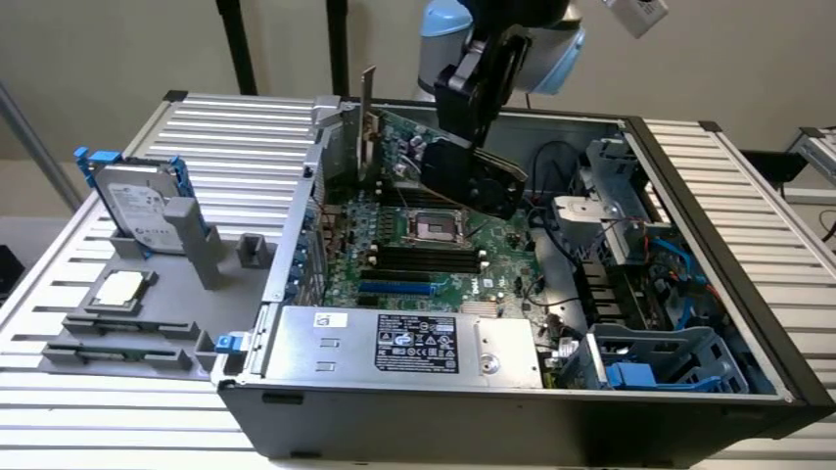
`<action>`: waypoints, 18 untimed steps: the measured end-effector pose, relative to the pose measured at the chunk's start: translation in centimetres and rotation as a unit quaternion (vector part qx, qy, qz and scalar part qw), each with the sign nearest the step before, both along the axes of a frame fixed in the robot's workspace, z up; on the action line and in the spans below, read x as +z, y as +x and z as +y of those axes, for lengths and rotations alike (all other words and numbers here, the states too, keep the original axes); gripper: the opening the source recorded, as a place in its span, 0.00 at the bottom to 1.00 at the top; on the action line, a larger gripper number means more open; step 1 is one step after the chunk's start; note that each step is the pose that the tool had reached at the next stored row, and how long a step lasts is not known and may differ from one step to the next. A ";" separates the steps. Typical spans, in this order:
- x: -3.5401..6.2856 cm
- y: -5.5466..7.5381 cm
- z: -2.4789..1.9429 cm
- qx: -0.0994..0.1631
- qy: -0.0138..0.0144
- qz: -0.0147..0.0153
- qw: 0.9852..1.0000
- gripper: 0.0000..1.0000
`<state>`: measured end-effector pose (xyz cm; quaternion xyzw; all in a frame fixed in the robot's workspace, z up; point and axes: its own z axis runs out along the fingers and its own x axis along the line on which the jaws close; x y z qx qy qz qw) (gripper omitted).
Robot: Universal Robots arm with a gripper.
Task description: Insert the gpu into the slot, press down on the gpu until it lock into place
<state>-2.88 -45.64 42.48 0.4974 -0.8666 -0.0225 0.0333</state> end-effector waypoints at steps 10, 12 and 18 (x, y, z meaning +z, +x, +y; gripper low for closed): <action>-0.46 0.0 0.00 0.091 0.000 -0.001 0.996 0.26; -0.58 0.0 0.00 0.109 0.000 -0.001 0.994 0.26; -0.93 0.0 0.00 0.163 0.000 -0.001 0.987 0.26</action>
